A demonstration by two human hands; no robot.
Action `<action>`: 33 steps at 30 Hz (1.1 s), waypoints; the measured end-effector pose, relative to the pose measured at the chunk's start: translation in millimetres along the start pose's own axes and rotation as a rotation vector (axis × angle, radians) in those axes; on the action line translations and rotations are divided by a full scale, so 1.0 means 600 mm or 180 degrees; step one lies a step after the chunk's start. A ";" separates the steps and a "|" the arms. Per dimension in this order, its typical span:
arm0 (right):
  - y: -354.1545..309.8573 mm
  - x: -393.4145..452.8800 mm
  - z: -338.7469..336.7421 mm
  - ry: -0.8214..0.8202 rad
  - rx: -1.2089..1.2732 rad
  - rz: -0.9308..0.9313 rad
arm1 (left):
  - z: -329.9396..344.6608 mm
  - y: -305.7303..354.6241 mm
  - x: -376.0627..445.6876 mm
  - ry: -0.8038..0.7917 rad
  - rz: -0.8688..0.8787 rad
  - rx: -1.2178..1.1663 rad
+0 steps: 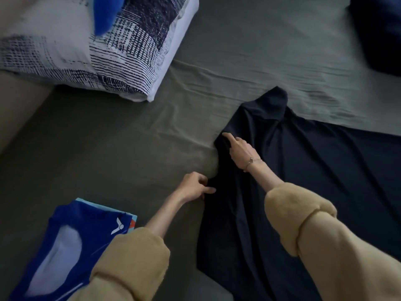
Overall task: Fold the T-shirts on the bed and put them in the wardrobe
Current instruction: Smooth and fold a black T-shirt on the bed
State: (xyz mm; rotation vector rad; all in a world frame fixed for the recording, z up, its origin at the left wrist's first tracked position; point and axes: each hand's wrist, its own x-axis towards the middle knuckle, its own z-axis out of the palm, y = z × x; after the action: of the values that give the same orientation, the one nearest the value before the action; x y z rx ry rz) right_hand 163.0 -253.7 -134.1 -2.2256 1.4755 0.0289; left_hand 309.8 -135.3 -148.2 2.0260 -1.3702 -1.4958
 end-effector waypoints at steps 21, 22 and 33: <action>-0.102 0.045 0.031 -0.0112 0.0270 -0.0745 | -0.087 -0.077 -0.079 -0.1134 -0.0427 -0.0487; -0.098 0.028 0.031 -0.0019 0.0326 -0.0765 | -0.080 -0.079 -0.087 -0.1064 -0.0357 -0.0652; -0.079 -0.220 0.052 -0.1000 0.0430 -0.1045 | -0.026 -0.091 -0.157 -0.0596 -0.0668 -0.1314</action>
State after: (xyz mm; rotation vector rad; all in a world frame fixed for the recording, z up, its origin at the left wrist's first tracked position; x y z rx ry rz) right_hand 156.3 -112.6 -109.0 -2.2046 0.9120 0.1607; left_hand 350.0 -36.1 -123.1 1.8432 -0.8296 -1.9138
